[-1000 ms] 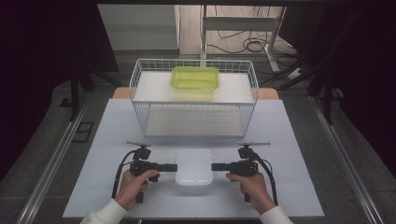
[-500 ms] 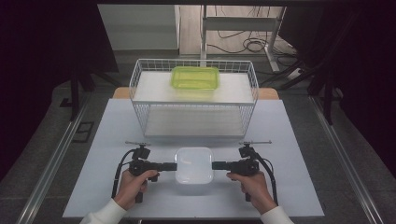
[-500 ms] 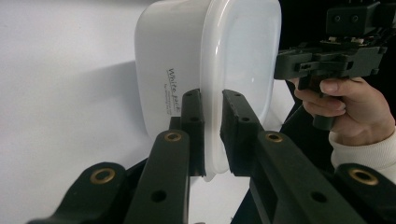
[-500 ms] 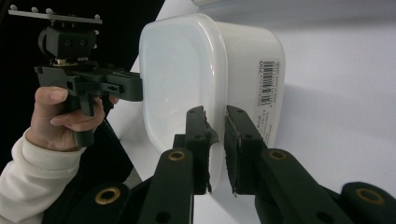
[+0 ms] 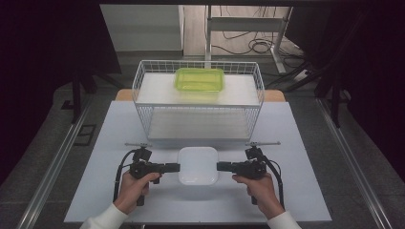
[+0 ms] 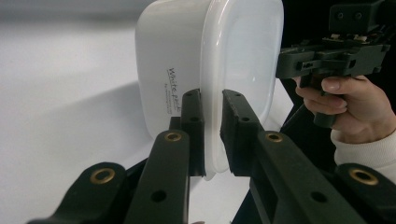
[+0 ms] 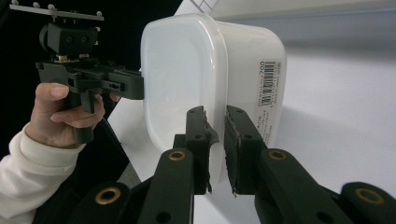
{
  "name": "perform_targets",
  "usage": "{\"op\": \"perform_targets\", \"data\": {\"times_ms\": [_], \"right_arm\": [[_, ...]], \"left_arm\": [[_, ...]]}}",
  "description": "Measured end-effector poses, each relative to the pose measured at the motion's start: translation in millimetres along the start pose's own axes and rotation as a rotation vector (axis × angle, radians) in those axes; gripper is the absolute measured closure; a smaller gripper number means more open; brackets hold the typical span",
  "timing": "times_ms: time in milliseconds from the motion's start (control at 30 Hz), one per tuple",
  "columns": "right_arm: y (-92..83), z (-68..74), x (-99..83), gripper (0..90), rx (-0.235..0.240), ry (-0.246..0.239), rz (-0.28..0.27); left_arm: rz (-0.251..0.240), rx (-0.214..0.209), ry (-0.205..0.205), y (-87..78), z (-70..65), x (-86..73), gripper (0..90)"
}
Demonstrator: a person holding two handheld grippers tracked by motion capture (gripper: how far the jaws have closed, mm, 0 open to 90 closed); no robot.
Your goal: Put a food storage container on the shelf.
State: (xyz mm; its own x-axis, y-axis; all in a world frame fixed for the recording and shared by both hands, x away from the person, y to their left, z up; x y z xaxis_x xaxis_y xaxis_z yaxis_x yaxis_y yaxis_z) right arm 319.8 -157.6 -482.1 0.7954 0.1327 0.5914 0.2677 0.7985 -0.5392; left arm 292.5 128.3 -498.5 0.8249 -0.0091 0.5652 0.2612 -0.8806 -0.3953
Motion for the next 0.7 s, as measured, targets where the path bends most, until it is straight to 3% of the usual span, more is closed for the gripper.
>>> {"op": "perform_targets", "data": {"times_ms": [300,700], "right_arm": [[-8.6,10.8,7.0,79.5,-0.003,-0.082,-0.034],[-16.9,21.7,13.1,79.5,-0.009,-0.151,-0.066]], "left_arm": [[-0.021,0.009,0.057,-6.8,-12.1,5.2,79.8],[-0.046,0.012,0.103,-12.4,-21.9,10.1,79.7]]}}
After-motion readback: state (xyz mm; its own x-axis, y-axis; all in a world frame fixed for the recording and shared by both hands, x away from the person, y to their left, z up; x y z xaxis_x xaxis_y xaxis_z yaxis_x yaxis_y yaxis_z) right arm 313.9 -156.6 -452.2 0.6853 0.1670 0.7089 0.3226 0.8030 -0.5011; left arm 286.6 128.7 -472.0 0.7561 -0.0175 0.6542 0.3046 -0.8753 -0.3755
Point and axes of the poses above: each handheld gripper's, and its own axes: y roughly forward along the jaws, x roughly out of its top, z roughly to its left, the point moved 4 cm from there along y, roughly forward along the jaws, and after that the axes turned 4 degrees about -x, right-handed, at the moved point
